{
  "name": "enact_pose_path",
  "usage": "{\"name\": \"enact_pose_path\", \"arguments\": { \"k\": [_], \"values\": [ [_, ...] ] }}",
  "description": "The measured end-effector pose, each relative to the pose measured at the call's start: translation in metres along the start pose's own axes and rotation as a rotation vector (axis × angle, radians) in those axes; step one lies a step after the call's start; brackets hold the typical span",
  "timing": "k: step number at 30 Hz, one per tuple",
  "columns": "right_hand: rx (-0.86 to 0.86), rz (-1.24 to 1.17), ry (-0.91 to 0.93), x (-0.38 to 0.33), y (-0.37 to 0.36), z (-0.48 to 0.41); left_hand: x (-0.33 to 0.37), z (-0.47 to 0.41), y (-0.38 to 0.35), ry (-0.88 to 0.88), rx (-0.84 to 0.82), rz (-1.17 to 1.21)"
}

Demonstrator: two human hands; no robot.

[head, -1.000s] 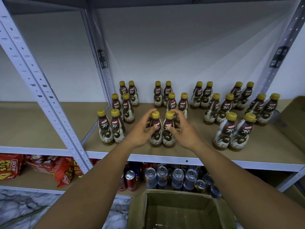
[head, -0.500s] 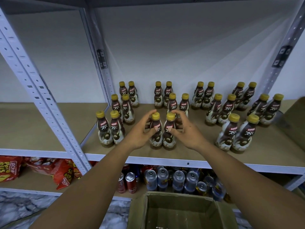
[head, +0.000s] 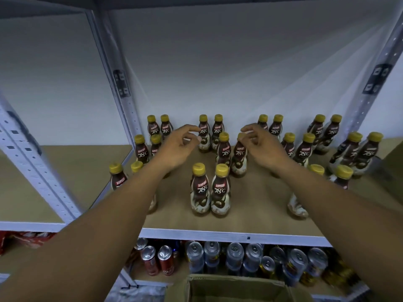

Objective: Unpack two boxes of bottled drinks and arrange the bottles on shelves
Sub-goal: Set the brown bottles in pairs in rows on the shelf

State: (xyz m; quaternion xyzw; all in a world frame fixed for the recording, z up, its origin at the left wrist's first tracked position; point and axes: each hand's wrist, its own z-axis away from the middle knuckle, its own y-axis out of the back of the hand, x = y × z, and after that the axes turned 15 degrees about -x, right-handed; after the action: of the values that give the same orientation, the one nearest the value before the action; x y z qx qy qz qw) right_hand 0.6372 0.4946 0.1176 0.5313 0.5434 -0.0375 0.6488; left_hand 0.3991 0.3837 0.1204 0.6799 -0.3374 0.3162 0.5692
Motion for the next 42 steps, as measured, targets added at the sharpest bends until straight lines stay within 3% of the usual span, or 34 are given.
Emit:
{"name": "enact_pose_path", "arguments": {
  "k": [7, 14, 28, 42],
  "values": [
    [-0.104, 0.182, -0.132, 0.018, 0.026, -0.051, -0.003, -0.067, -0.007, 0.056, -0.225, -0.157],
    [-0.343, 0.220, -0.215, 0.025, 0.031, -0.066, -0.014, -0.099, -0.024, 0.040, -0.382, -0.204],
    [-0.287, 0.218, -0.127, 0.042, 0.015, -0.061, -0.031, -0.103, -0.040, -0.044, -0.317, -0.265],
    [-0.292, 0.233, -0.095, 0.029, -0.009, -0.066, -0.040, -0.085, -0.022, 0.026, -0.298, -0.282]
  ]
}}
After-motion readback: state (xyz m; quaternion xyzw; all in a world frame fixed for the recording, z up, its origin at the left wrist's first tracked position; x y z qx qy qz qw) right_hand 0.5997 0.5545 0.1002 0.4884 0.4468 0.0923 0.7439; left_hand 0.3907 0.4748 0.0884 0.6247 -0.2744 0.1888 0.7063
